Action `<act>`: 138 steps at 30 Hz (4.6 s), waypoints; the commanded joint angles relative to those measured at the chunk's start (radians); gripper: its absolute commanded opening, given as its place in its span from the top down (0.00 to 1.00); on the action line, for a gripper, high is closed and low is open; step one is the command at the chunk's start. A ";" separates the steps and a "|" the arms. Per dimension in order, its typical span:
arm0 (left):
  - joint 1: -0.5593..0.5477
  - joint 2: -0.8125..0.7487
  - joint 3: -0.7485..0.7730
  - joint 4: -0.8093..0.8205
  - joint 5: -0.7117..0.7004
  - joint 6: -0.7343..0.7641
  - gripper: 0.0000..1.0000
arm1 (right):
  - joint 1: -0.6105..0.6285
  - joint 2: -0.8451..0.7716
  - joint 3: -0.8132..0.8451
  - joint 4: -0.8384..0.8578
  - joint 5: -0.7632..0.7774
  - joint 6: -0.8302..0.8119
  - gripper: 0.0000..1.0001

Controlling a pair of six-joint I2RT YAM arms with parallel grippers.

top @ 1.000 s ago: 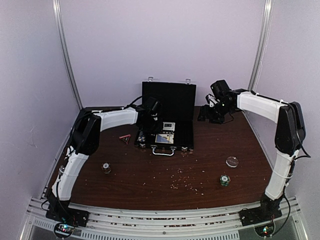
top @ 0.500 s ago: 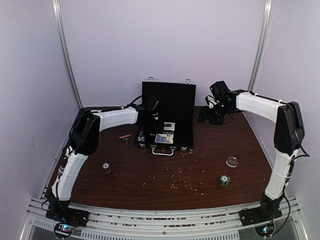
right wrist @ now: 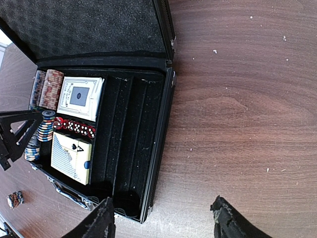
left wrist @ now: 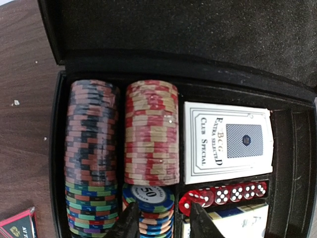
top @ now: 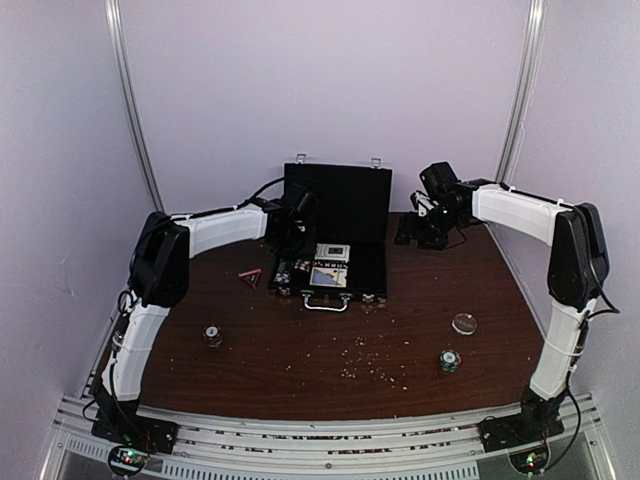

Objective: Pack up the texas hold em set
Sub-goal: Place the dice in the slot, then adjust the dice at the slot, then pick up the dealer button from the corner of the board.

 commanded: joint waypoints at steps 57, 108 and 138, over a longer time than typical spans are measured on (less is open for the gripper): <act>0.005 0.086 0.048 -0.067 -0.025 0.005 0.94 | -0.009 0.025 0.040 -0.025 -0.008 -0.001 0.33; 0.001 -0.625 -0.698 0.080 -0.307 -0.205 0.32 | -0.064 -0.082 -0.064 -0.071 0.144 -0.013 0.31; 0.263 -0.851 -0.796 0.223 -0.323 0.098 0.08 | -0.112 -0.399 -0.670 -0.040 0.233 0.227 0.20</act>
